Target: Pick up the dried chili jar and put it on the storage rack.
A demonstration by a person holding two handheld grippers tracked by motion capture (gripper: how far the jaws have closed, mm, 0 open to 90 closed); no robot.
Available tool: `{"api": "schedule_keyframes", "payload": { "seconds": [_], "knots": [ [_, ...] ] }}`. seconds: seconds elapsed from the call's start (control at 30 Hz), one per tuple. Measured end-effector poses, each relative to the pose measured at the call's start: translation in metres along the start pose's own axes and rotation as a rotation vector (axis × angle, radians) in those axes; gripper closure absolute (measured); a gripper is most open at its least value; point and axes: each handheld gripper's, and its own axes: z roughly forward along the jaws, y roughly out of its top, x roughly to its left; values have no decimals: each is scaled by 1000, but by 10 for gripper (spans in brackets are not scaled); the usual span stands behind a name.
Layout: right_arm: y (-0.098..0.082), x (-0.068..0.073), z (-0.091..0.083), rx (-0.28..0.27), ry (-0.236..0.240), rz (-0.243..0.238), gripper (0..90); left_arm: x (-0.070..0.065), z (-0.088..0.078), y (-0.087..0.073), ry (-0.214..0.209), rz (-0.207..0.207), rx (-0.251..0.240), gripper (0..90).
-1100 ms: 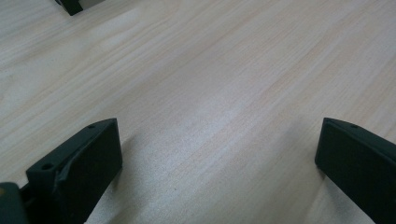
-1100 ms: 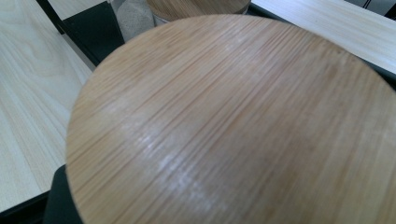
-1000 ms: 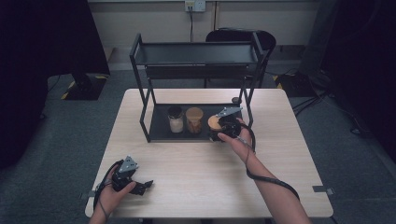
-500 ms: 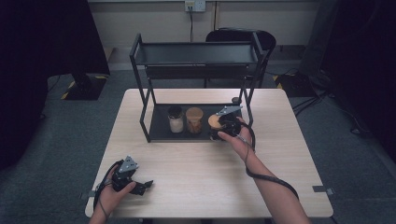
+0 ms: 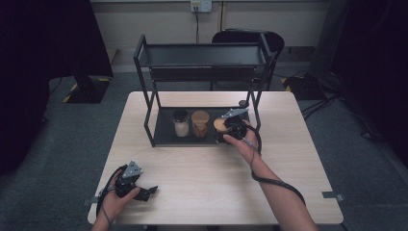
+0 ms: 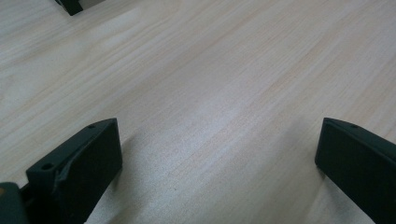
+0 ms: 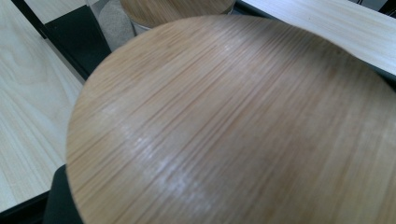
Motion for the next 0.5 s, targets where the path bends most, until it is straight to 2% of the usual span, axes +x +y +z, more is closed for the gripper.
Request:
{"api": "schedule_keyframes", "payload": {
  "seconds": [0.5],
  "knots": [
    [5, -6, 7, 4, -23, 13, 255, 0, 0, 0, 0, 0, 0, 2]
  ]
}}
